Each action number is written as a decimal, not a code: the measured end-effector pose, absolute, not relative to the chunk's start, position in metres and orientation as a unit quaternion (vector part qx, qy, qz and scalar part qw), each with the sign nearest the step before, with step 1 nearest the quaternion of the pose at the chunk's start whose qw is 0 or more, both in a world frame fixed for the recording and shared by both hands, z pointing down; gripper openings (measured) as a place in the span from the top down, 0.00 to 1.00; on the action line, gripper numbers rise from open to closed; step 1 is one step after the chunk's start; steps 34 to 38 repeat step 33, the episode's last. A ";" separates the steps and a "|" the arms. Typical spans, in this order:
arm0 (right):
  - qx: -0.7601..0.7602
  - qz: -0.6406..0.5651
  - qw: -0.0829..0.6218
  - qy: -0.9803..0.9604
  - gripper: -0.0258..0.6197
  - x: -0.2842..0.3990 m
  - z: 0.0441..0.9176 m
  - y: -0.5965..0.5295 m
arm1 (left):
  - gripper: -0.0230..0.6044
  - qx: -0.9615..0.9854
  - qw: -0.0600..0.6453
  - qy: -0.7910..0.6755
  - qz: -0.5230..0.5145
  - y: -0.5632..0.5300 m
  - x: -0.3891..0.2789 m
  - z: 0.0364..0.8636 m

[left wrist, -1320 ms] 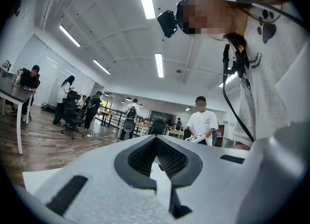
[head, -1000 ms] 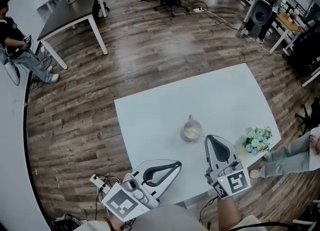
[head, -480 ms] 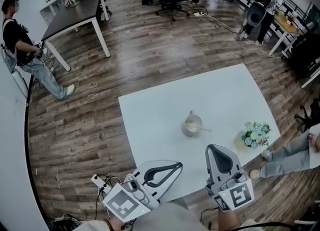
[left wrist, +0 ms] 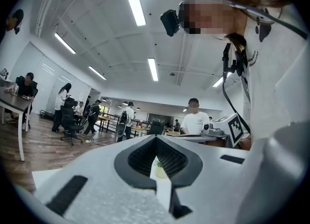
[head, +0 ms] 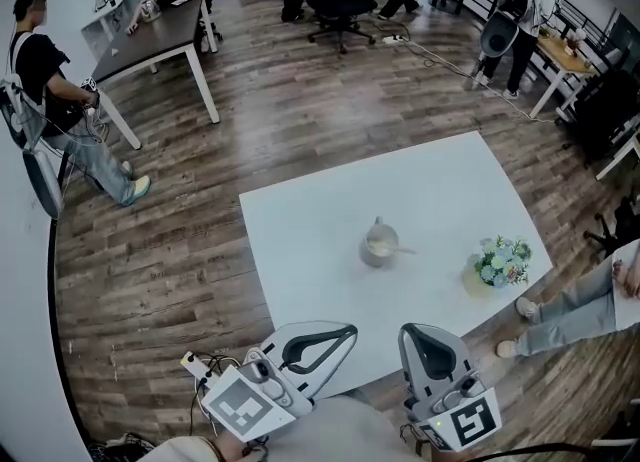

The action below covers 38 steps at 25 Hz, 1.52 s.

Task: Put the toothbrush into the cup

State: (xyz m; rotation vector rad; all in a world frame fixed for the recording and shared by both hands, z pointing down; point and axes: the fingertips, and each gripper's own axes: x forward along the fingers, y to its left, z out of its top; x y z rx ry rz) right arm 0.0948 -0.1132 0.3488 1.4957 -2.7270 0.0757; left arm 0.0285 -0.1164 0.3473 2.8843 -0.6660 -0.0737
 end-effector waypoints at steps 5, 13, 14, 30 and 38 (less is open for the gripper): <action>0.473 0.022 0.017 -0.880 0.93 0.090 0.346 -0.092 | 0.95 0.971 0.088 -0.219 -0.031 -0.103 0.031 0.342; 0.469 0.014 0.017 -0.883 0.94 0.085 0.341 -0.070 | 0.95 0.972 0.083 -0.216 -0.033 -0.083 0.032 0.338; 0.470 0.014 0.016 -0.883 0.93 0.086 0.340 -0.068 | 0.95 0.973 0.082 -0.215 -0.032 -0.081 0.032 0.337; 0.458 0.007 0.018 -0.889 0.94 0.074 0.337 -0.046 | 0.95 0.973 0.071 -0.217 -0.033 -0.058 0.023 0.333; 0.458 0.003 0.017 -0.889 0.94 0.073 0.334 -0.039 | 0.95 0.973 0.072 -0.215 -0.032 -0.051 0.023 0.332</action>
